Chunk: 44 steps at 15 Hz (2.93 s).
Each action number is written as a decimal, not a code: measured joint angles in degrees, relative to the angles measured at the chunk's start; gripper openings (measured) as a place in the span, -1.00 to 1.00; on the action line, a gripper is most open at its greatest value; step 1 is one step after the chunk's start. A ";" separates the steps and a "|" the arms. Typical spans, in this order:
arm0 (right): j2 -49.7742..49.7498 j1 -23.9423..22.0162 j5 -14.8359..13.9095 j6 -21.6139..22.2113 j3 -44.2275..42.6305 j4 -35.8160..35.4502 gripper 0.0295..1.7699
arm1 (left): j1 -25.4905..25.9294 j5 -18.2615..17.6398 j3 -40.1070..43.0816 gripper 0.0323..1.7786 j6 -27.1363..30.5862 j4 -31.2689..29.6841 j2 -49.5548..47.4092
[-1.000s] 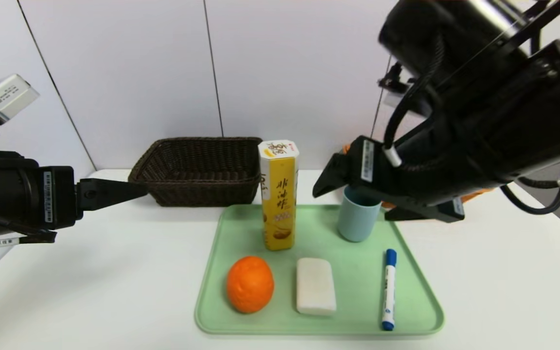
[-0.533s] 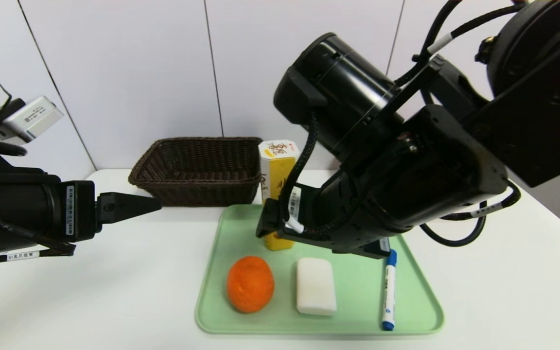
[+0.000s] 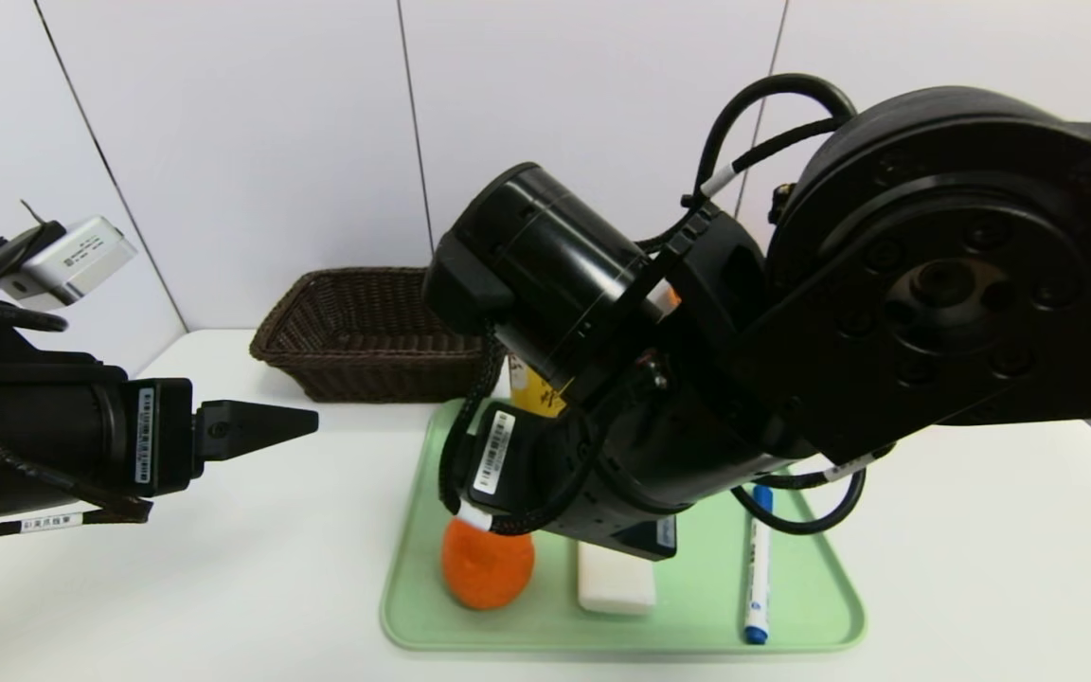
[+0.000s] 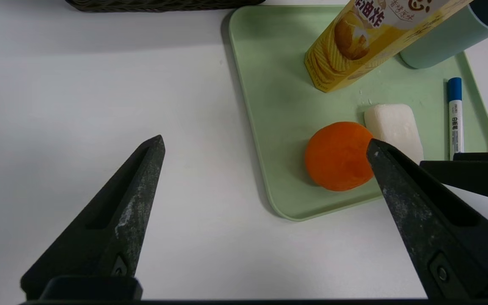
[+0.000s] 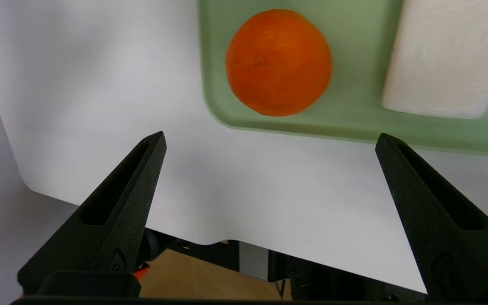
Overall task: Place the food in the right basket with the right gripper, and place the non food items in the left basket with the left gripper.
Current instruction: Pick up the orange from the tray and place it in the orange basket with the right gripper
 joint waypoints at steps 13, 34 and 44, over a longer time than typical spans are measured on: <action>6.64 -1.52 3.58 6.58 0.11 -2.21 0.93 | -1.57 -0.01 0.50 0.90 -1.07 0.07 -0.93; 12.95 -2.29 3.47 7.12 0.07 -7.05 0.93 | -1.57 -0.09 3.19 0.90 -0.79 0.07 -2.93; 13.95 -2.32 3.19 7.12 0.00 -7.11 0.35 | -1.57 -0.61 3.96 0.90 -0.88 0.07 -3.36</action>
